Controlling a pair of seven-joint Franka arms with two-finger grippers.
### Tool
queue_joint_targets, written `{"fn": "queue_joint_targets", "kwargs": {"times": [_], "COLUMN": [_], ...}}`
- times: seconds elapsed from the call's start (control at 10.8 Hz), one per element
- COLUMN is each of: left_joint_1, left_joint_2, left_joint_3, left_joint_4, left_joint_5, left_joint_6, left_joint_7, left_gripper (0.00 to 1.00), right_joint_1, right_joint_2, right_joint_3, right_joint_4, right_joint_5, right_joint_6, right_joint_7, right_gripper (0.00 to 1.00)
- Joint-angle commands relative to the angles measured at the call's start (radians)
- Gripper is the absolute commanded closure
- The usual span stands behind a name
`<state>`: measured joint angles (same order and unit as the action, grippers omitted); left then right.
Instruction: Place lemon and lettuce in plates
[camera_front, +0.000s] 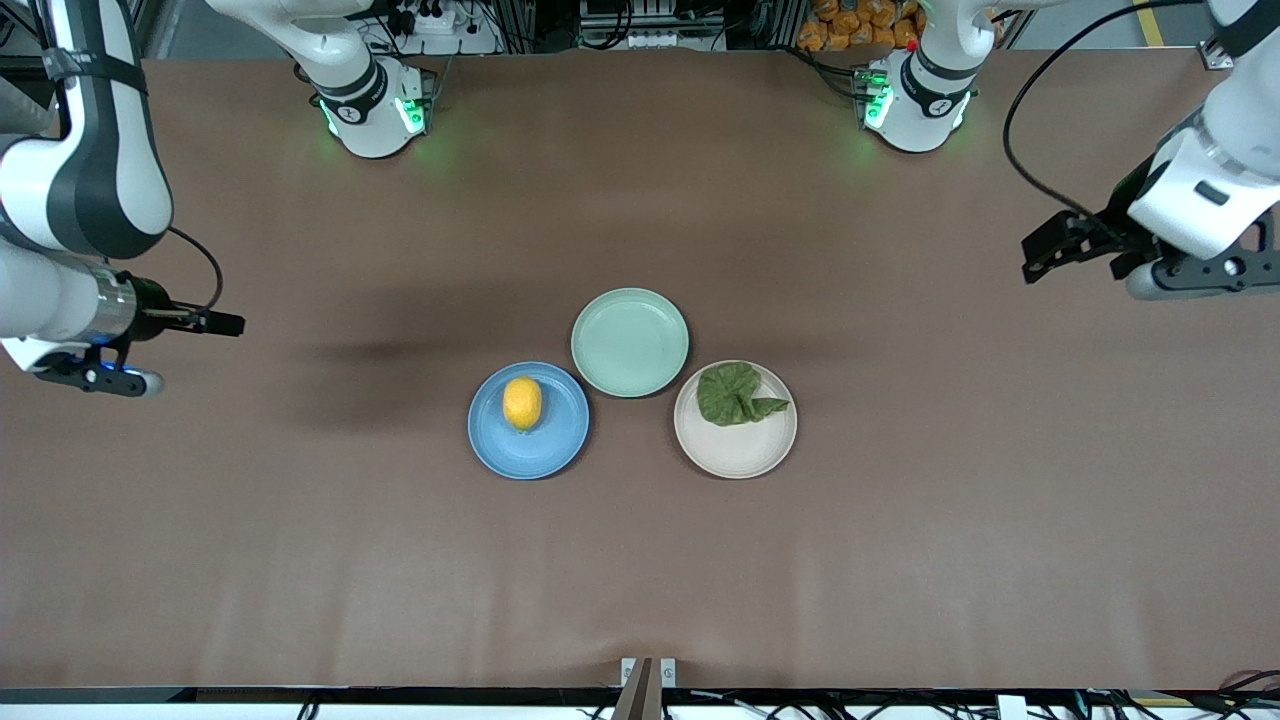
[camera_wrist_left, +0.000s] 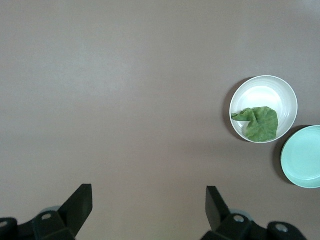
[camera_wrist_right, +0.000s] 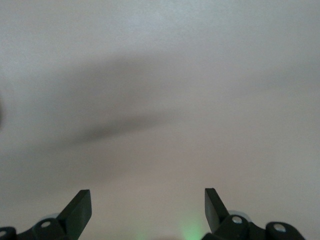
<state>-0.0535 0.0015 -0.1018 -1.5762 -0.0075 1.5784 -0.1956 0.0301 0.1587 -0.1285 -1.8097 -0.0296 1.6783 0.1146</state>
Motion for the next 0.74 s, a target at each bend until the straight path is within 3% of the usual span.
{"fn": "queue_joint_targets", "kwargs": {"times": [0.0, 0.65], "left_joint_1": [0.011, 0.038], "left_joint_2": [0.014, 0.035], "left_joint_3": [0.001, 0.001], "left_joint_4": [0.076, 0.119], "left_joint_5": [-0.006, -0.008], "left_joint_6": [-0.09, -0.081], "left_joint_7": [0.041, 0.096], "left_gripper": [0.0, 0.0], "right_joint_1": [-0.029, -0.045], "right_joint_2": [-0.068, -0.11], "right_joint_3": [0.015, 0.015], "right_joint_4": [-0.043, -0.033], "right_joint_5": [-0.023, -0.023], "right_joint_6": [-0.006, -0.037], "right_joint_7": [-0.003, -0.003], "right_gripper": [0.0, 0.0]}}
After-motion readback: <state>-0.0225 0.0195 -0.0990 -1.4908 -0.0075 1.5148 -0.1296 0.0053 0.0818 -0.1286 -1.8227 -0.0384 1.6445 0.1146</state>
